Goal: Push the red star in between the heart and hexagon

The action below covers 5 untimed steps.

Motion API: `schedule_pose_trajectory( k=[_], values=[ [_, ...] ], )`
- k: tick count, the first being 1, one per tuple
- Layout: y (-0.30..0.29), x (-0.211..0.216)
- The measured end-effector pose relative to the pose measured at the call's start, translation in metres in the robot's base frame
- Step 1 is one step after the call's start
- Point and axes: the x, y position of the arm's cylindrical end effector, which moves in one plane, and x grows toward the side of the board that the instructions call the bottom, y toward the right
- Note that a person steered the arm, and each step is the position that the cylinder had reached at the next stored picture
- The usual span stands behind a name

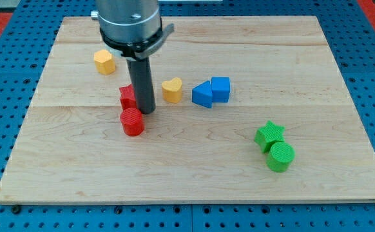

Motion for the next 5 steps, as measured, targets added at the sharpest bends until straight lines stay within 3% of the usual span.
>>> schedule_pose_trajectory(
  k=[3,5],
  values=[
    [-0.097,-0.001],
    [-0.017,-0.051]
  ],
)
